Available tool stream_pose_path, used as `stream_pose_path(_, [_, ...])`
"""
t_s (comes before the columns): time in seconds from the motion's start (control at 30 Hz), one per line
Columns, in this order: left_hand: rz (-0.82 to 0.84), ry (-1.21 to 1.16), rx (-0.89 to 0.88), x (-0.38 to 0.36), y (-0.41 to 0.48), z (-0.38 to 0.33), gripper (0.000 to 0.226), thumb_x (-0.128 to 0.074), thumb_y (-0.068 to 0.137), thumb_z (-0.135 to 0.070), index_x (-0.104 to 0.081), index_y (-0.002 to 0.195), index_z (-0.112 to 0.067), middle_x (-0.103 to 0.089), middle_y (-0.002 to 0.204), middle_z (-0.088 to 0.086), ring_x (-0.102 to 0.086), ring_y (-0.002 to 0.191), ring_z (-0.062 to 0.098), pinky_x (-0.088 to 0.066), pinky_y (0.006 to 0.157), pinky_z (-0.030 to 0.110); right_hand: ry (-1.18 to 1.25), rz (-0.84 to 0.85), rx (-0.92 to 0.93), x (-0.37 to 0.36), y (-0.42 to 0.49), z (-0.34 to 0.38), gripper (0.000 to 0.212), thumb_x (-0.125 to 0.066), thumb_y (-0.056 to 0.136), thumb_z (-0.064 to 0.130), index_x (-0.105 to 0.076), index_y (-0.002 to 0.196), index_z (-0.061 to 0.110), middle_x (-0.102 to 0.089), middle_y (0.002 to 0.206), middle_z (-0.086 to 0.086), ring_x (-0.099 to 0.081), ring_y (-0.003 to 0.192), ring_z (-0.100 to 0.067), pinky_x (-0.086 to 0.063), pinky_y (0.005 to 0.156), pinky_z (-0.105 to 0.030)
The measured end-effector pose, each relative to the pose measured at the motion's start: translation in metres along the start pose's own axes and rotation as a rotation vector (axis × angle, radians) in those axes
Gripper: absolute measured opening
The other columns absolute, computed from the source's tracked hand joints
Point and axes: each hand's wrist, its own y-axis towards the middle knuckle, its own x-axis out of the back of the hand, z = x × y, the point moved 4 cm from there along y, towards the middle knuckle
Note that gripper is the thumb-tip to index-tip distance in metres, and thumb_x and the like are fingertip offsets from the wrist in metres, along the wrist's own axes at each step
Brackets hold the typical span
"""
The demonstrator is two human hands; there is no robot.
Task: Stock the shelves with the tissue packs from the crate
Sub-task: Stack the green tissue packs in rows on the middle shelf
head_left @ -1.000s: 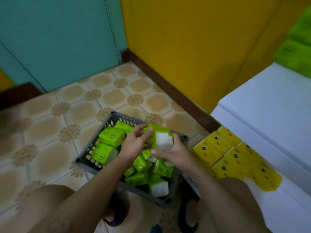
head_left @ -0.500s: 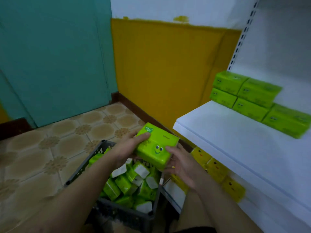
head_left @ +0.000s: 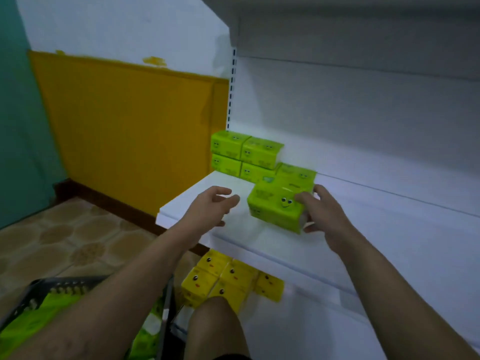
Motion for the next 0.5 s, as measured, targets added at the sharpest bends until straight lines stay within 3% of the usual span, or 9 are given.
stream_pose_path(0.03, [0.017,0.064,-0.032,-0.009,0.006,-0.004,0.031,-0.064,0.091,-0.034,-0.059,0.12,-0.022,-0.063,0.11,0.004,-0.063,0.099,0.02,-0.054,0.076,0.036,-0.085,-0.027,-0.029,0.019,0.008,-0.007,0.042,-0.061,0.087,0.03,-0.051,0.127,0.025,-0.064,0.082,-0.01,-0.061,0.066,-0.022,-0.05,0.056,-0.031])
stream_pose_path(0.1, [0.052,0.181,-0.074,-0.026,0.018,-0.008,0.033,-0.065,0.09,-0.038,-0.06,0.12,-0.026,-0.06,0.113,-0.001,-0.062,0.091,0.014,-0.051,0.072,0.03,-0.446,-0.075,-0.033,0.05,0.021,-0.022,0.064,-0.061,0.088,0.038,-0.033,0.145,0.036,-0.056,0.126,-0.016,-0.06,0.104,-0.031,-0.051,0.083,-0.041])
stream_pose_path(0.13, [0.067,0.231,-0.084,-0.033,0.022,-0.01,0.034,-0.066,0.089,-0.038,-0.06,0.12,-0.028,-0.058,0.116,-0.002,-0.061,0.09,0.013,-0.049,0.07,0.028,-0.62,-0.079,-0.005,0.059,0.024,-0.027,0.076,-0.063,0.086,0.046,-0.021,0.15,0.041,-0.037,0.147,-0.016,-0.047,0.125,-0.035,-0.043,0.098,-0.044])
stream_pose_path(0.2, [0.089,0.315,-0.104,-0.044,0.031,-0.011,0.034,-0.068,0.088,-0.037,-0.06,0.12,-0.028,-0.056,0.12,-0.001,-0.061,0.094,0.016,-0.044,0.072,0.026,-0.829,-0.022,0.088,0.06,0.028,-0.03,0.091,-0.065,0.078,0.062,-0.012,0.15,0.047,-0.006,0.161,-0.007,-0.019,0.145,-0.032,-0.028,0.112,-0.047])
stream_pose_path(0.27, [0.1,0.371,-0.129,-0.051,0.038,-0.012,0.034,-0.068,0.088,-0.036,-0.06,0.12,-0.028,-0.055,0.123,0.001,-0.06,0.099,0.018,-0.044,0.077,0.027,-0.997,0.097,0.143,0.051,0.034,-0.032,0.094,-0.068,0.071,0.068,-0.017,0.148,0.049,-0.005,0.161,-0.004,-0.012,0.146,-0.028,-0.026,0.113,-0.047])
stream_pose_path(0.33, [0.102,0.386,-0.141,-0.053,0.043,-0.013,0.035,-0.067,0.088,-0.035,-0.06,0.121,-0.027,-0.055,0.124,0.002,-0.059,0.103,0.019,-0.046,0.079,0.028,-1.067,0.131,0.14,0.045,0.045,-0.035,0.09,-0.072,0.071,0.061,-0.027,0.146,0.042,-0.028,0.15,-0.011,-0.027,0.136,-0.031,-0.036,0.105,-0.043])
stream_pose_path(0.4, [0.095,0.375,-0.139,-0.051,0.049,-0.015,0.035,-0.067,0.088,-0.035,-0.06,0.122,-0.027,-0.055,0.123,0.002,-0.06,0.102,0.019,-0.047,0.077,0.027,-0.993,0.093,0.151,0.046,0.057,-0.031,0.079,-0.076,0.07,0.052,-0.038,0.138,0.036,-0.044,0.127,-0.011,-0.039,0.121,-0.032,-0.04,0.091,-0.036])
stream_pose_path(0.5, [0.072,0.377,-0.157,-0.039,0.058,-0.019,0.033,-0.066,0.089,-0.035,-0.06,0.121,-0.028,-0.056,0.122,0.0,-0.059,0.103,0.017,-0.045,0.074,0.026,-0.79,0.118,0.248,0.048,0.071,-0.015,0.065,-0.085,0.063,0.039,-0.048,0.116,0.035,-0.049,0.108,-0.006,-0.046,0.105,-0.027,-0.038,0.077,-0.032])
